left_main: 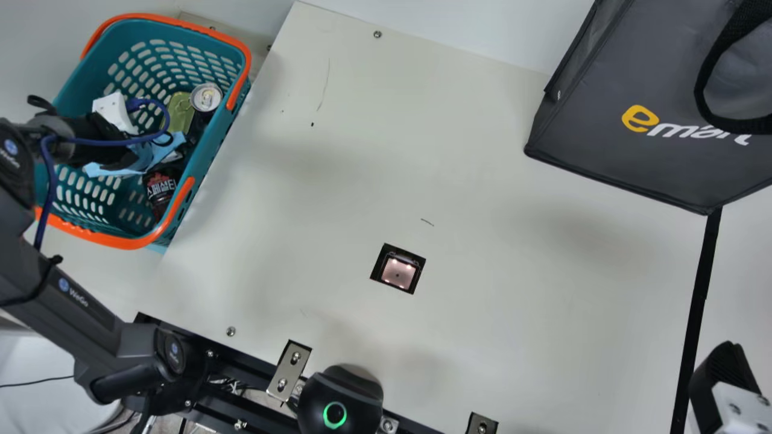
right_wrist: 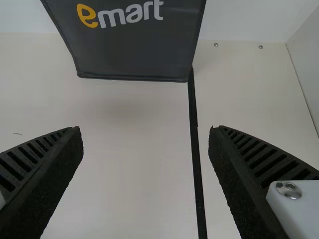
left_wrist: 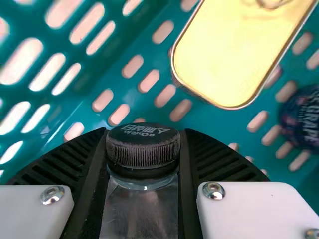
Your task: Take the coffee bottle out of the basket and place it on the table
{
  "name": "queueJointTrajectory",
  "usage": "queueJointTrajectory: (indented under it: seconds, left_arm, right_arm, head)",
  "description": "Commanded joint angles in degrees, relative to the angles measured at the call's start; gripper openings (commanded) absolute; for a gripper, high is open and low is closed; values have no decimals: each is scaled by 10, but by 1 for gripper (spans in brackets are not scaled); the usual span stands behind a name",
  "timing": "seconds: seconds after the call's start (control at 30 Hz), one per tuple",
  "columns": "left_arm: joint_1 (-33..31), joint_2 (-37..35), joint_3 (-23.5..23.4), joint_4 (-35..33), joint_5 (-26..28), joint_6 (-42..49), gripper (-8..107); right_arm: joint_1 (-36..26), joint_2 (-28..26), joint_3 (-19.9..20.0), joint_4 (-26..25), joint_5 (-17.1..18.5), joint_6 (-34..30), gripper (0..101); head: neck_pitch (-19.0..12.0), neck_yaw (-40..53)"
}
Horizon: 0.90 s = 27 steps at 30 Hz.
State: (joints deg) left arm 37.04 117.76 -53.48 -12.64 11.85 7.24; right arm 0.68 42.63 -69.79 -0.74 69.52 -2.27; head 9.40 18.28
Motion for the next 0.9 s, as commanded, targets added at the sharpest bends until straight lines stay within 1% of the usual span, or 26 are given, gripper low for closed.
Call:
queueJointTrajectory:
  seconds: [0.0,0.87]
  left_arm:
    - [0,-8,3,-7,3,9,10]
    - [14,-146,47,-97,41,150,10]
  right_arm:
    - [0,0,0,0,0,0,91]
    - [0,0,0,0,1,0,91]
  head:
    - [-15,1]
    - [-15,1]
